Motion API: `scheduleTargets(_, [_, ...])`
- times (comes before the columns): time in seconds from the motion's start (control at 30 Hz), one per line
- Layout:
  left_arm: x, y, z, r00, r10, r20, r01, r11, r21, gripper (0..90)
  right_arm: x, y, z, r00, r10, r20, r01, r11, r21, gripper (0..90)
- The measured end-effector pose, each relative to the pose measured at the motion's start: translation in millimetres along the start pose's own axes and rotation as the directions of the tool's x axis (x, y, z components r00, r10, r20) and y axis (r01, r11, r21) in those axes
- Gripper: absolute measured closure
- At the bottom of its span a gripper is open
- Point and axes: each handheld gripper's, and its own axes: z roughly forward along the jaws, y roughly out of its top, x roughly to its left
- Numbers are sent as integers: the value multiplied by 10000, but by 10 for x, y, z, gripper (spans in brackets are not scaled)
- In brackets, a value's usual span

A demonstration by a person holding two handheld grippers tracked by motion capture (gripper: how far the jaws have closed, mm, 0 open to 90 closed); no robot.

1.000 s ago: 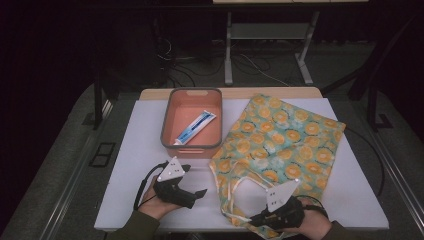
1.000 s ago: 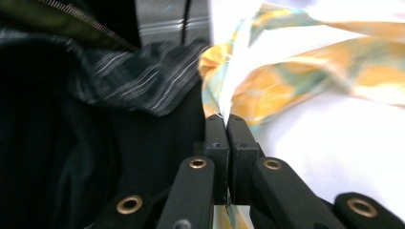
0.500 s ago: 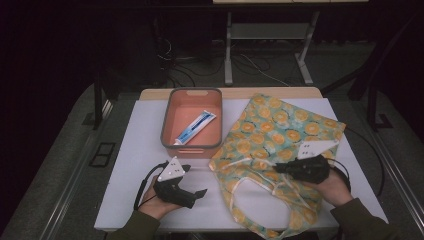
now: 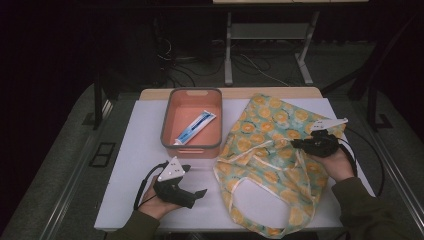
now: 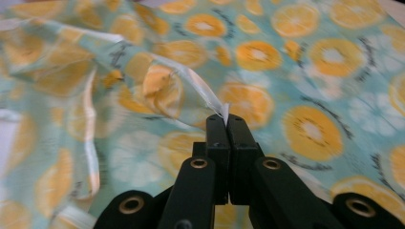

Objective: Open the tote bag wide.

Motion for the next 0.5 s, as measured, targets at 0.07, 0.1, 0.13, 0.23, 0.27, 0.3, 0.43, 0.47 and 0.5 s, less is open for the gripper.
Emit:
scheduleTargets(0.07, [1, 0, 2, 10000, 4, 0, -4, 10000, 17, 33, -87, -38, 45, 9994, 317, 148, -319, 9994, 120, 891])
scheduleTargets(0.1, [-1, 0, 2, 10000, 6, -1, -6, 10000, 25, 33, -124, -60, 72, 9987, 464, 200, -468, 9987, 182, 892])
scheduleTargets(0.13, [-1, 0, 3, 10000, 18, 3, -18, 10000, 29, 33, -157, -81, 101, 9981, 564, 236, -570, 9980, 256, 891])
scheduleTargets(0.23, [-3, 0, 1, 10000, 20, 11, -20, 10000, 31, 33, -197, -138, 176, 9967, 738, 331, -756, 9954, 593, 888])
scheduleTargets(0.27, [-3, -1, 0, 10000, 14, 9, -14, 10000, 29, 33, -197, -150, 194, 9967, 747, 316, -768, 9946, 692, 884])
scheduleTargets(0.3, [-3, -1, -1, 10000, 5, 3, -5, 10000, 29, 33, -194, -158, 210, 9968, 739, 316, -762, 9937, 817, 865])
scheduleTargets(0.43, [-5, 0, -10, 10000, 25, -5, -25, 10000, -6, 33, -156, -114, 150, 9960, 868, 198, -877, 9950, 487, 654])
scheduleTargets(0.47, [-4, 0, -12, 10000, 25, -10, -25, 10000, 7, 33, -142, -90, 113, 9957, 924, 89, -927, 9953, 280, 602])
scheduleTargets(0.5, [-3, 0, -13, 10000, 29, -13, -29, 10000, 7, 33, -120, -65, 77, 9952, 973, -75, -972, 9952, 135, 557])
